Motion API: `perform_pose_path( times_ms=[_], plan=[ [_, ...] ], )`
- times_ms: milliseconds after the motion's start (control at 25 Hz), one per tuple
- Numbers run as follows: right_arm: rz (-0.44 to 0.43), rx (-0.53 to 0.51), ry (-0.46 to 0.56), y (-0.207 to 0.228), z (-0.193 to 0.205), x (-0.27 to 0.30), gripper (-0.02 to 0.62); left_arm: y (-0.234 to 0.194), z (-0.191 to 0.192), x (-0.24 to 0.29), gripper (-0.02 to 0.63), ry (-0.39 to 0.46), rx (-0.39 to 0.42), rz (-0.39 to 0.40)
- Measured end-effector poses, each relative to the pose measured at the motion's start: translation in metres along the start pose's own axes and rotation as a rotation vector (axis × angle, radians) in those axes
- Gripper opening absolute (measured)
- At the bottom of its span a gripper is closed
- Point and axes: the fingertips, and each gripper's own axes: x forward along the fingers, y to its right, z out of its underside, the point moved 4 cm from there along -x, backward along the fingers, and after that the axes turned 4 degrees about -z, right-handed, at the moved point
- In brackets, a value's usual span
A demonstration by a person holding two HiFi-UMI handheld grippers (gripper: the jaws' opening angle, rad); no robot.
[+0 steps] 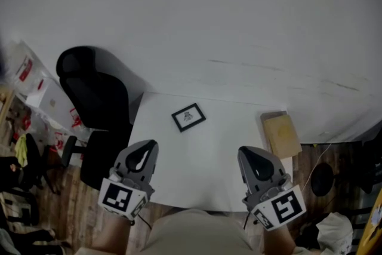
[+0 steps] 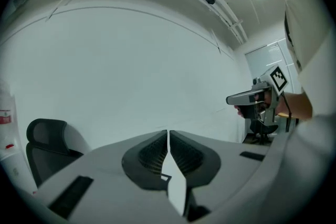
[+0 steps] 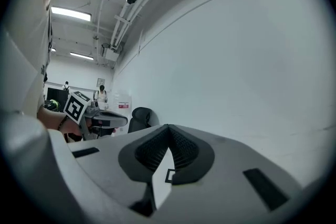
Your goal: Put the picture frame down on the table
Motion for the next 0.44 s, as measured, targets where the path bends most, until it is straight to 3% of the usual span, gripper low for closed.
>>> perform_pose_path(
  times_ms=[160, 440],
  plan=[
    [-0.030, 0.030, -0.027, -0.015, 0.014, 0.003, 0.023, 0.000, 0.017, -0.007, 0.031, -0.046, -0.036, -0.011],
    [-0.053, 0.039, -0.050, -0.018, 0.025, 0.017, 0.023, -0.004, 0.021, -0.007, 0.031, -0.052, -0.047, -0.012]
  ],
)
